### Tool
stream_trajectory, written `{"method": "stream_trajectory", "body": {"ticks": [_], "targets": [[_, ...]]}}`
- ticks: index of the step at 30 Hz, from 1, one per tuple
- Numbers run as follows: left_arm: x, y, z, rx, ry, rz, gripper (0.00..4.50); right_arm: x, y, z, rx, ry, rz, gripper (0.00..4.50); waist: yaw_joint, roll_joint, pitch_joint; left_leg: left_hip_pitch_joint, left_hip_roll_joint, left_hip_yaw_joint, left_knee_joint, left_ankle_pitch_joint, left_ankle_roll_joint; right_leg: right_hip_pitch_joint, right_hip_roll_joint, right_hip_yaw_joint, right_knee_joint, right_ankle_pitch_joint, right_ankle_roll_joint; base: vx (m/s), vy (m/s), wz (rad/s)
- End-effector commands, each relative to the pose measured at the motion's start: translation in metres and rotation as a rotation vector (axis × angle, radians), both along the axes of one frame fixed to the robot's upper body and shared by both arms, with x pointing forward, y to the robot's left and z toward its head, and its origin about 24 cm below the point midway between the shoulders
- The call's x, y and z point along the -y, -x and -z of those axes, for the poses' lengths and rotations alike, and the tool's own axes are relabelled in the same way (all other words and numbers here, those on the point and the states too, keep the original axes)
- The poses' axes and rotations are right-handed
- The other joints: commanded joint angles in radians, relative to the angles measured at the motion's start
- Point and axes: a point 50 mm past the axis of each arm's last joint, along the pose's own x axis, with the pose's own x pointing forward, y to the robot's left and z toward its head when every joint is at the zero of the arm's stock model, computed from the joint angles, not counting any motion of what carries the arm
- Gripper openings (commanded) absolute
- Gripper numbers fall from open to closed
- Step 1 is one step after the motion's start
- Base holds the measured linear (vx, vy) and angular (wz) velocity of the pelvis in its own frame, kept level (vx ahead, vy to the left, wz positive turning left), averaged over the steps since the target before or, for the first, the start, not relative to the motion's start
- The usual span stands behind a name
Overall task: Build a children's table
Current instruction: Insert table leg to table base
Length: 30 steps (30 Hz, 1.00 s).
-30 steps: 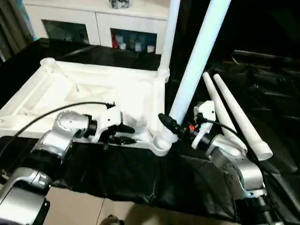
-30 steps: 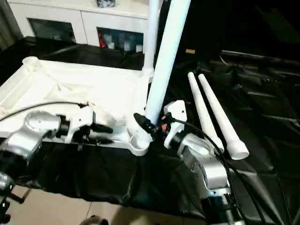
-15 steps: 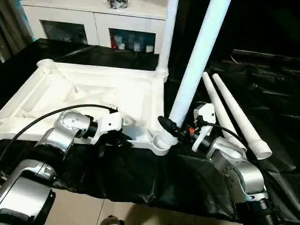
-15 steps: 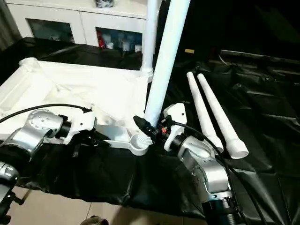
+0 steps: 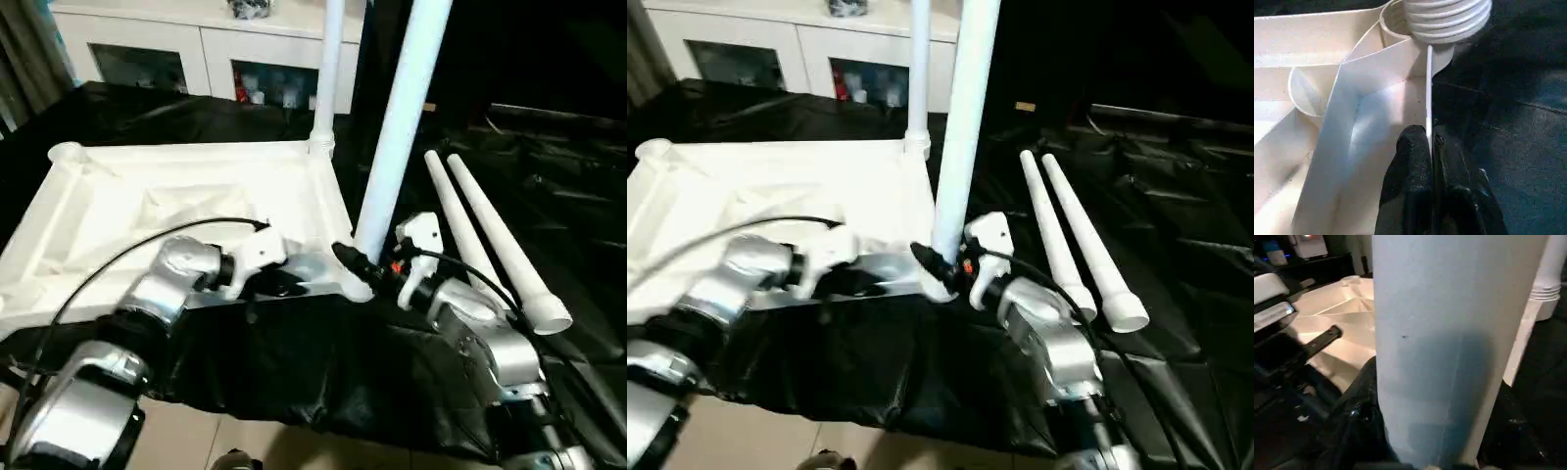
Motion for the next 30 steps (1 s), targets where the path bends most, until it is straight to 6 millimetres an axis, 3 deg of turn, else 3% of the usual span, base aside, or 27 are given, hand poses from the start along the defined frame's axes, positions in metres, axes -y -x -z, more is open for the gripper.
{"method": "stream_trajectory", "body": {"ticks": [1,2,8,13,19,26,30], "targets": [[0.01,0.004,0.003,0.002,0.041,-0.005,0.0,0.004,-0.006,-0.001,0.009,0.004,0.02,1.9,0.0,0.004,-0.074,0.023,0.038,-0.014,-0.069,-0.208,-0.004,0.048,-0.083,0.044,-0.068,-0.192,-0.213,0.0,0.0,0.0],[0.011,0.005,0.004,0.001,0.038,-0.009,0.0,0.004,-0.007,0.001,0.002,0.006,0.018,1.9,-0.002,0.0,-0.075,0.023,0.04,-0.014,-0.069,-0.207,-0.004,0.049,-0.084,0.043,-0.067,-0.188,-0.215,0.0,0.0,0.0],[0.01,0.006,0.003,0.018,0.027,-0.018,0.0,0.011,-0.014,0.007,-0.024,0.018,0.057,1.9,-0.002,0.003,-0.072,0.024,0.038,-0.014,-0.07,-0.219,-0.003,0.045,-0.082,0.043,-0.074,-0.24,-0.197,0.0,0.0,0.0],[0.007,0.005,0.0,0.016,0.052,-0.039,0.0,0.014,-0.013,0.014,-0.051,0.037,0.043,1.9,-0.003,0.003,-0.075,0.022,0.038,-0.012,-0.069,-0.198,0.007,0.046,-0.08,0.042,-0.068,-0.185,-0.21,0.0,0.0,0.0],[0.006,0.006,-0.001,0.01,0.065,-0.039,0.0,0.016,-0.013,0.019,-0.082,0.027,0.045,1.9,-0.004,0.005,-0.074,0.023,0.038,-0.012,-0.07,-0.211,0.007,0.046,-0.08,0.042,-0.071,-0.204,-0.209,0.0,0.0,0.0],[0.007,0.004,0.0,0.02,0.052,-0.062,0.0,0.025,-0.007,0.03,-0.14,-0.148,0.096,1.9,-0.002,0.003,-0.076,0.022,0.039,-0.012,-0.07,-0.207,0.016,0.047,-0.082,0.042,-0.071,-0.196,-0.214,0.0,0.0,0.0],[0.007,0.003,-0.001,0.024,0.058,-0.076,0.0,0.029,-0.002,0.039,-0.155,-0.165,0.114,1.9,-0.001,0.005,-0.075,0.021,0.039,-0.012,-0.069,-0.205,0.02,0.046,-0.082,0.041,-0.072,-0.204,-0.215,0.0,0.0,0.0]]}}
